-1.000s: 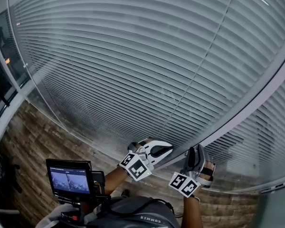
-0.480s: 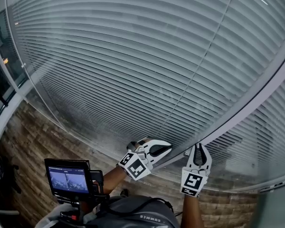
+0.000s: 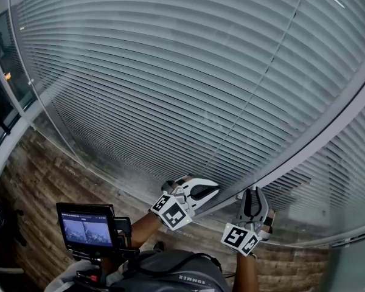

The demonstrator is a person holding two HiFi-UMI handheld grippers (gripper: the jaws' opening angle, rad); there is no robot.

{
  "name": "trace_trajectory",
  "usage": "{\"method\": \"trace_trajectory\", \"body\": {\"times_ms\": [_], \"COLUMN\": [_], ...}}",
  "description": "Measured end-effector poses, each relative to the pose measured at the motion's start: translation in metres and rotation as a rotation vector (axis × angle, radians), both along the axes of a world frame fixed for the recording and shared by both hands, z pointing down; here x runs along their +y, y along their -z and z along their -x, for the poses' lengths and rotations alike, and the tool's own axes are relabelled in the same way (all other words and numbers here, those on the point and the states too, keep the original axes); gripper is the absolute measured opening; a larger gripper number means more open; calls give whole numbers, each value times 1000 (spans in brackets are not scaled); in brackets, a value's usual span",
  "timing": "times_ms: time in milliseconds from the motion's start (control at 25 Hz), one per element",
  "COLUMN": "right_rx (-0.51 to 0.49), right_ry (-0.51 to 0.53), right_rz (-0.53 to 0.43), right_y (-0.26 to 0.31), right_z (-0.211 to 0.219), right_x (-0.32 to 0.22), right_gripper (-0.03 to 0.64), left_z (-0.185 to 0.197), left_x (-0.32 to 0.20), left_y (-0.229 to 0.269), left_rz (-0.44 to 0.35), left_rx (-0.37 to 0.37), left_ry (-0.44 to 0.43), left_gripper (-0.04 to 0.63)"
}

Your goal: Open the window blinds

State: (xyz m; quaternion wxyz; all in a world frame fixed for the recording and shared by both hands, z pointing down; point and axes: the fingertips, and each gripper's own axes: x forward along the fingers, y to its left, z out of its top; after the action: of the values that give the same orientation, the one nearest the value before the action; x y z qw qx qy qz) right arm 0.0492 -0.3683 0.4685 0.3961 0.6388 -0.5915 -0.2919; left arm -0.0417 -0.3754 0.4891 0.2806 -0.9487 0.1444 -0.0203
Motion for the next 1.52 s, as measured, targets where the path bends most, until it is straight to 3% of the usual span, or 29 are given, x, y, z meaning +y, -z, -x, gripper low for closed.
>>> {"method": "trace_trajectory", "body": {"times_ms": [120,240,320,400,560,800,1000,1080,1120,1160,1240,1320,1400,1480,1520], "right_rx": [129,188,171,87,-167,-855,-1322,-1438,-1444,-1405,-1194,-871,-476,-84,64], "right_ry": [-45,-84,-84,-77,-71,-85,-89,-82,-78,-71,-54,-47,-68,-87,-89], "right_rz": [51,52,27,6,-59,-145,-168,-174,-171,-163,-115,-37,23,46,52], "right_y": [-17,-20,-16,-13,-11,-8,-9,-10,-10,-9,-10,-16,-19,-16,-15], "right_z": [-4,-14,-18,-18,-18,-25,-34,-36,-36,-35,-29,-24,-23,-21,-17], "right_x": [0,-6,-5,-2,-4,-3,-3,-5,-5,-5,-2,1,3,1,0], "right_gripper": [112,120,118,118,118,118,118,118,118,118,118,120,120,120,120], "left_z": [2,2,0,-1,-3,-5,-10,-12,-13,-13,-12,-13,-19,-25,-26], "left_x": [0,-2,-2,0,-2,0,-1,-2,-2,-1,1,2,1,-2,-2], "left_y": [0,1,0,0,2,2,2,2,3,4,2,-2,-4,-2,-1], "left_rz": [-1,2,2,-1,12,18,19,18,17,18,22,25,24,29,33], "left_rx": [-1,4,5,1,4,4,10,11,11,12,15,17,11,6,6], "left_ry": [2,-1,-3,-5,-9,-20,-30,-36,-39,-41,-43,-44,-41,-40,-43], "left_gripper": [3,3,3,3,3,3,3,3,3,3,3,3,3,3,4]}}
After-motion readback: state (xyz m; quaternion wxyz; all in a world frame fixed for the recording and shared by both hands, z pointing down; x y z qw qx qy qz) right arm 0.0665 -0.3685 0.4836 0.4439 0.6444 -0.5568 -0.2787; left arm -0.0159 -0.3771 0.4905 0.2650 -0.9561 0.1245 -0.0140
